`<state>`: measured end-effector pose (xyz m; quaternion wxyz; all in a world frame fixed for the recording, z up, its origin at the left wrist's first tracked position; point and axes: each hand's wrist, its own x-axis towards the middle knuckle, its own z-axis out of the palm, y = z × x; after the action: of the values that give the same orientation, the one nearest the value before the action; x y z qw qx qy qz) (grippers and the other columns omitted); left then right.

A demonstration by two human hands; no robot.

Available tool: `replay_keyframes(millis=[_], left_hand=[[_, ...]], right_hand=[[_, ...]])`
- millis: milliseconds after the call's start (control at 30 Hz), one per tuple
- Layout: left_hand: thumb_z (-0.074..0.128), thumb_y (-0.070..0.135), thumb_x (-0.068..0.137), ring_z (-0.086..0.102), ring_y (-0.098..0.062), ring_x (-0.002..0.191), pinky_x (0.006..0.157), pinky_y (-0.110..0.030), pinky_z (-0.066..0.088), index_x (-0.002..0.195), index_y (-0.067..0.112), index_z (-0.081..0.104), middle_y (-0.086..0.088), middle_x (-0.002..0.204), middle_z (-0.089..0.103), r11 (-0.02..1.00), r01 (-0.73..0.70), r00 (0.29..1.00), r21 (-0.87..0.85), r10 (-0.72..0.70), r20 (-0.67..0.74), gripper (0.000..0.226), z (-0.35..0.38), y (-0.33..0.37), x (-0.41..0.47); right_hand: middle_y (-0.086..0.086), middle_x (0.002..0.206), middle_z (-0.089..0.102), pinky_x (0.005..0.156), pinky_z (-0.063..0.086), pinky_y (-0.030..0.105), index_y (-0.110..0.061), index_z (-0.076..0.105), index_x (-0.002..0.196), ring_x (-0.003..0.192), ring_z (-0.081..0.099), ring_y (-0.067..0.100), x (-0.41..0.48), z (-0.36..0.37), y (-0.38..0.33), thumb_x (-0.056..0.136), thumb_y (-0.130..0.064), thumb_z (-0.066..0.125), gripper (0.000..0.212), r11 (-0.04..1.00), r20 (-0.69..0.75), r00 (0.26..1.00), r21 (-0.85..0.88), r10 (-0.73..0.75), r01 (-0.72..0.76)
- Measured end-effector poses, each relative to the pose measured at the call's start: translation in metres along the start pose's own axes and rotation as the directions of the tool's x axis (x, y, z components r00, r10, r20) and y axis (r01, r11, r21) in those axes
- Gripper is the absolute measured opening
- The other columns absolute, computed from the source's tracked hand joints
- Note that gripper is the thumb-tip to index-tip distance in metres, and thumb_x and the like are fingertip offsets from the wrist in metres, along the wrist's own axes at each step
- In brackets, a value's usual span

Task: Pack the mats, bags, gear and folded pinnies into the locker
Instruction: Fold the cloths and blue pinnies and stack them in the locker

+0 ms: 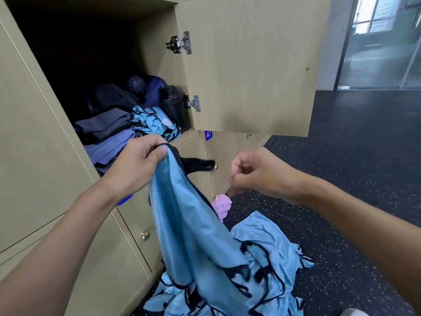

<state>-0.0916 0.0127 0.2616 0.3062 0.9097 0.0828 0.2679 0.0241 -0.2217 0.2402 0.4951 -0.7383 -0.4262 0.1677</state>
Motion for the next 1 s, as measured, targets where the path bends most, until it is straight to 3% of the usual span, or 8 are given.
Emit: replay_keyframes(millis=[133, 300, 400, 500, 600, 700, 900, 1000], left_hand=[[0.053, 0.0, 0.099, 0.044, -0.004, 0.064, 0.063, -0.02, 0.038, 0.077, 0.012, 0.057, -0.003, 0.071, 0.054, 0.989, -0.142, 0.982, -0.031, 0.145, 0.123, 0.025, 0.011, 0.021, -0.006], [0.057, 0.026, 0.09, 0.049, -0.011, 0.065, 0.062, -0.025, 0.042, 0.085, 0.008, 0.065, -0.011, 0.073, 0.06, 0.969, -0.157, 0.956, -0.189, 0.197, 0.218, 0.02, 0.016, 0.031, -0.007], [0.064, 0.025, 0.086, 0.062, -0.014, 0.073, 0.07, -0.027, 0.05, 0.089, 0.007, 0.07, -0.01, 0.082, 0.07, 0.966, -0.127, 0.948, -0.227, 0.185, 0.26, 0.018, 0.012, 0.035, -0.009], [0.08, 0.022, 0.083, 0.068, -0.015, 0.077, 0.071, -0.026, 0.054, 0.088, 0.011, 0.074, -0.003, 0.085, 0.075, 0.973, -0.074, 0.942, -0.218, 0.14, 0.305, 0.013, 0.009, 0.035, -0.011], [0.076, 0.023, 0.08, 0.066, -0.012, 0.074, 0.069, -0.026, 0.052, 0.086, 0.01, 0.073, -0.005, 0.082, 0.074, 0.972, -0.039, 0.948, -0.232, 0.109, 0.297, 0.015, 0.007, 0.034, -0.012], [0.074, 0.01, 0.084, 0.058, -0.007, 0.066, 0.062, -0.02, 0.047, 0.081, 0.007, 0.069, -0.001, 0.072, 0.067, 0.97, -0.058, 0.968, -0.235, 0.112, 0.223, 0.006, 0.006, 0.035, -0.011], [0.071, 0.006, 0.087, 0.056, -0.005, 0.066, 0.061, -0.016, 0.046, 0.082, 0.006, 0.064, -0.002, 0.075, 0.064, 0.977, -0.067, 0.995, -0.204, 0.079, 0.055, 0.009, -0.013, 0.023, -0.008], [0.07, 0.007, 0.089, 0.055, -0.004, 0.067, 0.064, -0.016, 0.045, 0.083, 0.006, 0.064, -0.006, 0.079, 0.066, 0.999, -0.012, 0.999, -0.044, 0.011, -0.036, 0.009, -0.018, 0.01, -0.004]], right_hand=[[0.002, 0.103, 0.072, 0.083, 0.052, 0.031, -0.018, 0.058, 0.107, 0.093, 0.065, 0.007, 0.007, 0.012, 0.007, 0.079, -0.021, 0.081, 0.036, 0.999, 0.034, 0.999, 0.045, 0.014, -0.016], [0.0, 0.135, 0.057, 0.107, 0.045, 0.034, -0.025, 0.033, 0.149, 0.125, 0.054, 0.01, 0.013, 0.032, 0.008, 0.076, -0.022, 0.084, 0.089, 0.989, 0.078, 0.997, 0.145, 0.008, -0.02], [-0.003, 0.134, 0.059, 0.109, 0.044, 0.04, -0.023, 0.048, 0.141, 0.127, 0.053, 0.012, 0.013, 0.039, 0.006, 0.079, -0.021, 0.081, 0.07, 0.987, 0.095, 0.995, 0.158, -0.035, 0.02], [-0.002, 0.143, 0.051, 0.113, 0.036, 0.03, -0.014, 0.068, 0.096, 0.134, 0.044, 0.004, 0.01, 0.04, 0.001, 0.085, -0.016, 0.076, 0.013, 0.993, 0.068, 0.996, 0.105, -0.058, 0.051], [-0.005, 0.111, 0.064, 0.074, 0.042, 0.013, -0.021, 0.06, 0.07, 0.095, 0.058, 0.0, 0.01, 0.036, -0.005, 0.085, -0.011, 0.076, 0.023, 0.992, 0.068, 0.996, 0.115, -0.054, 0.046], [0.007, 0.075, 0.053, 0.063, 0.037, 0.028, -0.011, 0.058, 0.077, 0.068, 0.046, 0.015, 0.007, 0.031, -0.006, 0.083, -0.007, 0.076, 0.02, 0.987, 0.035, 0.999, 0.159, -0.015, 0.01], [0.011, 0.102, 0.072, 0.078, 0.059, 0.044, -0.014, 0.06, 0.109, 0.083, 0.071, 0.03, 0.004, 0.019, -0.009, 0.082, -0.012, 0.077, 0.032, 0.986, 0.001, 0.996, 0.139, 0.09, -0.089], [0.014, 0.102, 0.072, 0.076, 0.059, 0.037, -0.018, 0.066, 0.11, 0.084, 0.071, 0.024, 0.004, 0.009, -0.01, 0.084, -0.02, 0.076, 0.028, 0.994, 0.019, 0.994, 0.004, 0.112, -0.112]])
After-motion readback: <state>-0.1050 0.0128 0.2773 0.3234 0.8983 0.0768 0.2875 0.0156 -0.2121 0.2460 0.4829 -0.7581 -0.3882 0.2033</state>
